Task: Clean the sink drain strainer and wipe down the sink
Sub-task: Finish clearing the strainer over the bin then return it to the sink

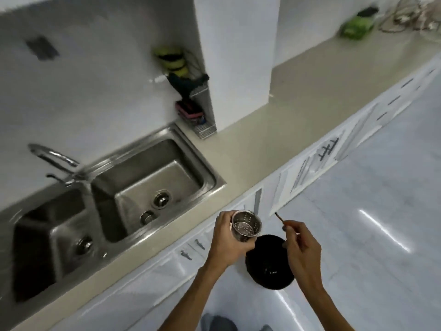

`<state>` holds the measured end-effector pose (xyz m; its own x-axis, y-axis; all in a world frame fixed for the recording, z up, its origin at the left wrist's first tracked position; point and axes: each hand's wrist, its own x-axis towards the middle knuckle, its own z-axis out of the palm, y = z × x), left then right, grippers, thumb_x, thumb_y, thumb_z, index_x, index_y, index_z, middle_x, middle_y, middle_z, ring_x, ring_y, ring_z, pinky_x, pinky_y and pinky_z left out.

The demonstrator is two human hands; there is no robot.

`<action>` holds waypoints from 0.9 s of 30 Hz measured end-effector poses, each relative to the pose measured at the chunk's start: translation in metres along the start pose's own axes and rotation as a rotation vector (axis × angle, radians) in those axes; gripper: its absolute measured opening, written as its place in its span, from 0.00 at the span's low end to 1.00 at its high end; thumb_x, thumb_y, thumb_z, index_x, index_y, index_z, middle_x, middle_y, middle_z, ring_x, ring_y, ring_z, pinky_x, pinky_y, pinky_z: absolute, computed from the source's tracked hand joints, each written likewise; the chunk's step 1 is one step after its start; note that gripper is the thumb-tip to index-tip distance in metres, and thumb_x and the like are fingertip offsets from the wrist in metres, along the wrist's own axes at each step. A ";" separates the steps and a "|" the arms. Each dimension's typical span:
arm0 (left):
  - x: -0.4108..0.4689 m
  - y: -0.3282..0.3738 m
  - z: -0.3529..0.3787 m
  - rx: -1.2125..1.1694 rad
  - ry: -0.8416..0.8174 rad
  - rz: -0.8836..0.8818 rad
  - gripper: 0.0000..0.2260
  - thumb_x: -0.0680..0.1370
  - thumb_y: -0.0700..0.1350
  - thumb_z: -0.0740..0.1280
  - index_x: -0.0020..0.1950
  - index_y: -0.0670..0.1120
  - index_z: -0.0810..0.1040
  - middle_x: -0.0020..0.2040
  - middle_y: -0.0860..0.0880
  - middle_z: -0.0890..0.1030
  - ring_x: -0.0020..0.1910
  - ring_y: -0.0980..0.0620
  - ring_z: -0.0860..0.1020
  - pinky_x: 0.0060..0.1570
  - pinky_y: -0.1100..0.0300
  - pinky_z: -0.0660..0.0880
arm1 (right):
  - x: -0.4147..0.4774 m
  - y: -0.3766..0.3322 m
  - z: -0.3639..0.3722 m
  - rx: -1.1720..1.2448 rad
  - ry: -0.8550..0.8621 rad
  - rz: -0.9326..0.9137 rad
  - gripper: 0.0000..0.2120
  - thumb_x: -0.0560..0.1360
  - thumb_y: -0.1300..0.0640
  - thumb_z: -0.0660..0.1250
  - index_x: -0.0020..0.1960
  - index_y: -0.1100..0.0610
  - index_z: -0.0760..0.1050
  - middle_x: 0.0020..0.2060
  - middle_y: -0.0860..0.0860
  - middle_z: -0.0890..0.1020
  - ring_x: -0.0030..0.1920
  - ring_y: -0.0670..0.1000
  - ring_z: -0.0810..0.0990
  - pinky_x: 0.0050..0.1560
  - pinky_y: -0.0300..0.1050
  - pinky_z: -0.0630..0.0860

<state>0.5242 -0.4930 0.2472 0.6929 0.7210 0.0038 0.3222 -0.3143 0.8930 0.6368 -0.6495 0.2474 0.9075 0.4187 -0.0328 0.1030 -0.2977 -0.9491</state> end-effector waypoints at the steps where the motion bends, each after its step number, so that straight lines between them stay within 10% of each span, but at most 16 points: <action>1: -0.004 0.002 -0.022 -0.008 0.056 -0.003 0.32 0.60 0.51 0.79 0.61 0.47 0.75 0.55 0.52 0.75 0.57 0.53 0.77 0.56 0.65 0.74 | -0.002 -0.016 0.012 -0.002 -0.043 -0.037 0.11 0.82 0.59 0.62 0.52 0.45 0.79 0.45 0.41 0.83 0.42 0.47 0.83 0.46 0.53 0.82; 10: -0.034 -0.031 -0.214 0.013 0.430 -0.057 0.31 0.60 0.51 0.79 0.62 0.53 0.74 0.57 0.53 0.76 0.58 0.55 0.77 0.56 0.66 0.74 | -0.025 -0.134 0.151 0.057 -0.368 -0.314 0.09 0.82 0.60 0.61 0.54 0.51 0.79 0.42 0.44 0.84 0.35 0.49 0.81 0.37 0.31 0.74; 27: -0.075 -0.135 -0.401 0.117 0.605 -0.128 0.35 0.60 0.51 0.79 0.66 0.50 0.74 0.58 0.53 0.76 0.58 0.58 0.73 0.57 0.78 0.65 | -0.083 -0.175 0.351 -0.011 -0.587 -0.461 0.08 0.82 0.57 0.63 0.58 0.54 0.78 0.44 0.45 0.82 0.42 0.45 0.81 0.43 0.47 0.80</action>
<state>0.1700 -0.2566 0.3064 0.1669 0.9686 0.1844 0.4705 -0.2426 0.8484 0.4003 -0.3310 0.3062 0.4053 0.8913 0.2031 0.4277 0.0115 -0.9039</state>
